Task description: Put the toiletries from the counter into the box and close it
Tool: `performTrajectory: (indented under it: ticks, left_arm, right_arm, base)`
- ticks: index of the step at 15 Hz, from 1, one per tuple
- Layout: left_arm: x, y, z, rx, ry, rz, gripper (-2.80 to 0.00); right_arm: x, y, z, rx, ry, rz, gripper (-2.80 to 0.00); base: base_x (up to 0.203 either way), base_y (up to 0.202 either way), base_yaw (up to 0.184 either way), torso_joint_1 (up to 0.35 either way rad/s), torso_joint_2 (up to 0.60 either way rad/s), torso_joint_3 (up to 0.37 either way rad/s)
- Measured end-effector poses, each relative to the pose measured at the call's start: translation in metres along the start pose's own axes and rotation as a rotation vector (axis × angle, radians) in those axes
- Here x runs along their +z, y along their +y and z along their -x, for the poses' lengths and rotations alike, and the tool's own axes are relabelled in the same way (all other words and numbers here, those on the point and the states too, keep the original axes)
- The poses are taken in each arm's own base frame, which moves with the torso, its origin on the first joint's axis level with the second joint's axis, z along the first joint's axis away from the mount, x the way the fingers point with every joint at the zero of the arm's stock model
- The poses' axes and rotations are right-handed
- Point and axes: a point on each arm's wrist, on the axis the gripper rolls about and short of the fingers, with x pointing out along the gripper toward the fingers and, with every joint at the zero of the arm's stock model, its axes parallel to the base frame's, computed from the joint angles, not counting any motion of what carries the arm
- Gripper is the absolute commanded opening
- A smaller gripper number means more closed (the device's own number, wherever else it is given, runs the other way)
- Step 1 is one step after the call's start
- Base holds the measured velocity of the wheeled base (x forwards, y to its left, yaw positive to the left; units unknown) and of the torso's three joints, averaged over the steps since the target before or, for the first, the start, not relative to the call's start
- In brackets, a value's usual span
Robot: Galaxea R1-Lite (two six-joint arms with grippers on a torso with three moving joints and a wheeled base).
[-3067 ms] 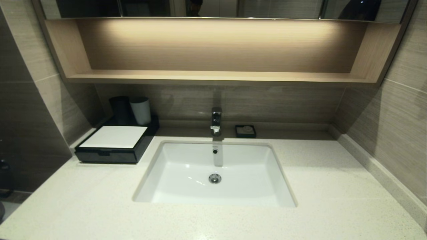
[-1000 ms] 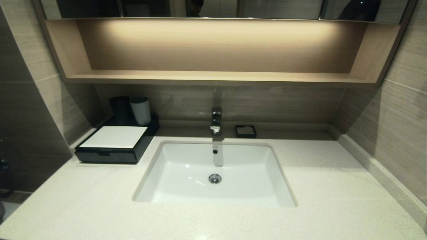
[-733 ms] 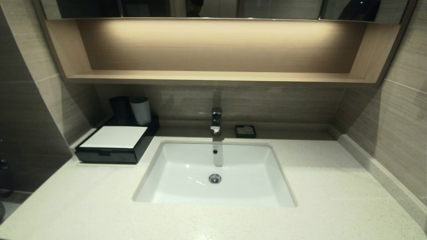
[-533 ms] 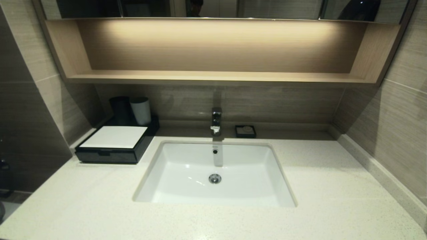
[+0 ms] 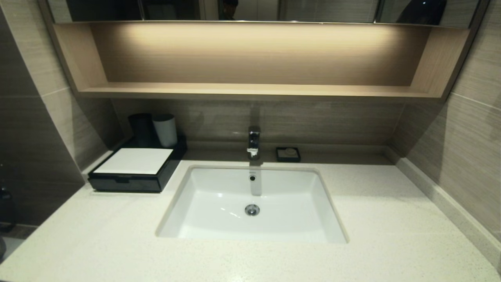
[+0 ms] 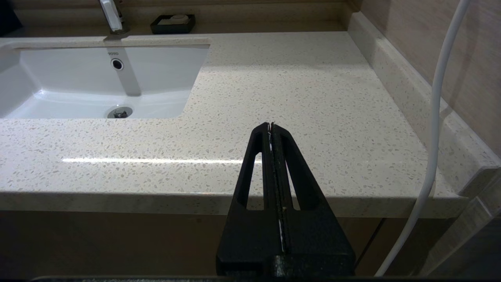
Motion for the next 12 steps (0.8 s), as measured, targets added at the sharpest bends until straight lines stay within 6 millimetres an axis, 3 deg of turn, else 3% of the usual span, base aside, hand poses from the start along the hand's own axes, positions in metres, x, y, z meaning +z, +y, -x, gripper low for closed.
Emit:
performTrajectory:
  ticks: [12]
  left_arm:
    - [-0.0001,0.0000,0.0000,0.000,0.000,0.000,-2.80]
  right_arm:
    - [0.0000,0.0000,0.0000,0.001,0.000,0.004,-2.80]
  base:
    - [0.000,0.000,0.000,0.000,0.00,0.000]
